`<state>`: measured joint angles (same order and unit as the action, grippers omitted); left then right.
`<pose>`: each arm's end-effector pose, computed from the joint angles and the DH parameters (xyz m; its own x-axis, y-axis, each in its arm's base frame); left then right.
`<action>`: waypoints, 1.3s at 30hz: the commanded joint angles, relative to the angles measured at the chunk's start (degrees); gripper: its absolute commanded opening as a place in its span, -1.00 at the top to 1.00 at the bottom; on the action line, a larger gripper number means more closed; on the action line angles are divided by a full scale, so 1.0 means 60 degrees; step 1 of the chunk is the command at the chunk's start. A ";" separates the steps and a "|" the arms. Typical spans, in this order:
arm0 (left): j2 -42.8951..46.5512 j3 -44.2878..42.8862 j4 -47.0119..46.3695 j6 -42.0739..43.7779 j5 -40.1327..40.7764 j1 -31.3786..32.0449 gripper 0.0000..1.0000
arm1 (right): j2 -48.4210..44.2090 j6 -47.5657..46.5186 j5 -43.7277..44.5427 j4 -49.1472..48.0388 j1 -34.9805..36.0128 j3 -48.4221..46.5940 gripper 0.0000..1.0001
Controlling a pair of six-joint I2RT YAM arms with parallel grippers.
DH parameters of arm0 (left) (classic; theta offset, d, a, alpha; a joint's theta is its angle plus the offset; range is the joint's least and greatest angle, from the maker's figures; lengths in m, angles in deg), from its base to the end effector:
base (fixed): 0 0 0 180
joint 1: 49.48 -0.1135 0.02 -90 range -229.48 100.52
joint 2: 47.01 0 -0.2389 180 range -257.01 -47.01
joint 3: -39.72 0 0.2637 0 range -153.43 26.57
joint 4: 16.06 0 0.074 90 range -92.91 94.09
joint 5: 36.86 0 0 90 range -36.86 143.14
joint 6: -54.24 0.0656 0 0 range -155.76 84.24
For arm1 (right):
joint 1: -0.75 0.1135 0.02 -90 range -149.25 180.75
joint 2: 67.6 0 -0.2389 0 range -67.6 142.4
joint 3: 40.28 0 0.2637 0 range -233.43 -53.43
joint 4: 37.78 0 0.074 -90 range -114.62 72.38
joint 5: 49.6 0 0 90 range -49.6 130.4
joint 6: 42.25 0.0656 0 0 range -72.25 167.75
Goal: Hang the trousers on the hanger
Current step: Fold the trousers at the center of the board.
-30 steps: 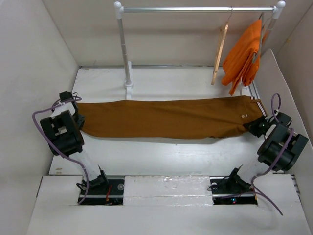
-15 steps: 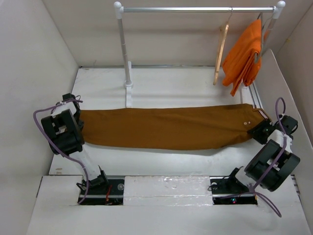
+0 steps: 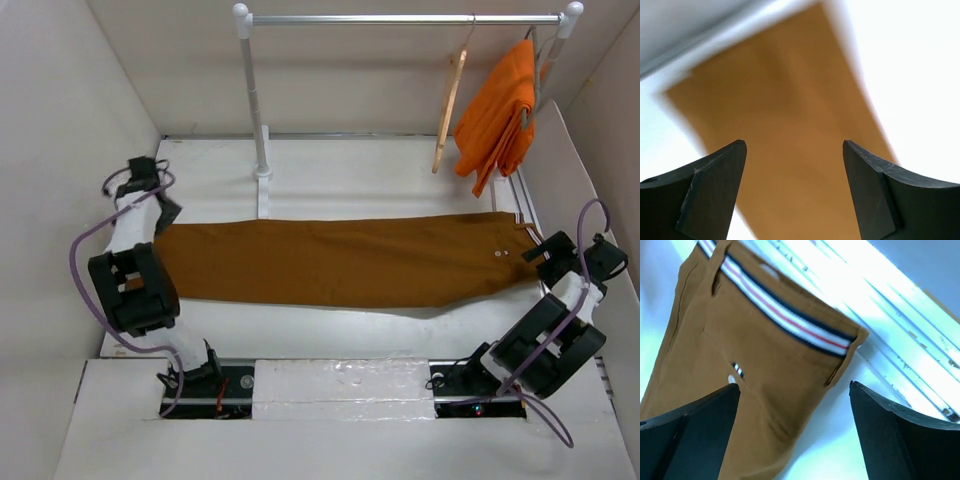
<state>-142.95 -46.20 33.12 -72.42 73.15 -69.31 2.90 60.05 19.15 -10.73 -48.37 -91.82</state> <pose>0.3441 0.1479 0.1887 -0.3595 -0.7260 -0.5862 -0.8704 0.4874 -0.0699 0.2035 -0.1988 0.1558 -0.3450 0.7020 -0.6230 0.6278 0.6660 0.4027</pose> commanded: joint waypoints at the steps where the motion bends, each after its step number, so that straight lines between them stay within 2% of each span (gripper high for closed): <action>1: 0.1061 -0.0427 -0.0334 0.0295 -0.0479 0.2347 -0.48 | 0.0231 0.0617 0.0290 -0.0938 -0.0133 -0.0076 -0.93; 2: 0.1237 -0.0309 -0.0510 0.0411 -0.0406 0.3615 -0.47 | 0.0552 0.0602 0.0305 -0.1011 -0.0235 -0.0134 -0.94; 4: 0.1647 0.0245 -0.1037 0.0325 -0.0652 0.4692 -0.47 | 0.0890 0.0457 0.0290 -0.1041 -0.0236 -0.0324 -0.96; 8: 0.1971 0.1256 -0.2004 -0.0377 -0.2174 0.6876 -0.45 | 0.1608 0.0485 0.0335 -0.1303 -0.0323 -0.0325 -0.97; 11: 0.1622 0.1290 -0.2386 -0.0890 -0.2236 0.9273 -0.45 | 0.2339 0.0791 0.0190 -0.1798 -0.0323 -0.0413 -0.95; 12: 0.1620 0.1289 -0.2373 -0.0891 -0.2178 0.9282 -0.44 | 0.2342 0.0793 0.0043 -0.1991 -0.0323 -0.0413 -0.95; 13: 0.1287 0.1028 -0.2343 -0.0920 -0.2062 1.0153 -0.44 | 0.2704 0.0865 -0.0045 -0.2051 -0.0323 -0.0558 -0.86; 15: 0.0890 0.0792 -0.2241 -0.0891 -0.1666 1.0876 -0.44 | 0.3015 0.0895 -0.0409 -0.2618 -0.0323 -0.0604 -0.73; 16: 0.0482 0.0588 -0.2168 -0.0906 -0.1564 1.1401 -0.43 | 0.3175 0.1069 -0.0688 -0.3072 -0.0323 -0.0516 -0.25; 18: 0.0157 0.0556 -0.1934 -0.0993 -0.1212 1.1786 -0.40 | 0.3061 0.1159 -0.0954 -0.3443 -0.0411 -0.0369 0.30; 19: -0.0048 0.0629 -0.1904 -0.1052 -0.1182 1.1903 -0.37 | 0.2552 0.1115 -0.1056 -0.3515 -0.0411 -0.0340 0.64; 22: 0.0008 0.1256 -0.2225 -0.1125 -0.1284 1.2124 -0.16 | 0.1175 0.0941 -0.1320 -0.3196 -0.0207 -0.0383 1.00; 23: 0.0096 0.1405 -0.2371 -0.1024 -0.1415 1.2226 0.11 | 0.0213 0.0809 -0.1364 -0.2483 -0.0003 -0.0500 1.00; 25: 0.0315 0.1814 -0.2708 -0.0965 -0.1635 1.2314 0.35 | -0.0730 0.0298 -0.1190 -0.1484 0.0976 -0.1041 1.00; 26: 0.0389 0.1918 -0.2796 -0.0950 -0.1795 1.2315 0.59 | -0.1604 0.0222 -0.1131 -0.0944 0.1357 -0.1130 1.00; 31: 0.0522 0.2314 -0.3383 -0.0569 -0.2002 1.2622 0.66 | -0.3924 0.0103 -0.0384 0.0628 0.3568 -0.1233 1.00; 33: 0.0360 0.2314 -0.3442 -0.0554 -0.1973 1.2769 0.66 | -0.4950 0.0221 -0.0164 0.0995 0.3822 -0.1394 1.00; 36: 0.0054 0.2387 -0.3893 -0.0569 -0.2265 1.3018 0.67 | -0.4925 0.0018 0.0055 0.2178 0.3939 -0.2986 1.00; 39: -0.0400 0.2228 -0.4203 -0.0583 -0.2499 1.3485 0.68 | -0.4441 -0.0101 0.0013 0.2636 0.3939 -0.4964 1.00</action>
<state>-143.49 -32.80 11.05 -76.64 60.10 9.76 -24.97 60.39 17.59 4.44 -25.03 -111.16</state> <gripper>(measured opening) 0.166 0.165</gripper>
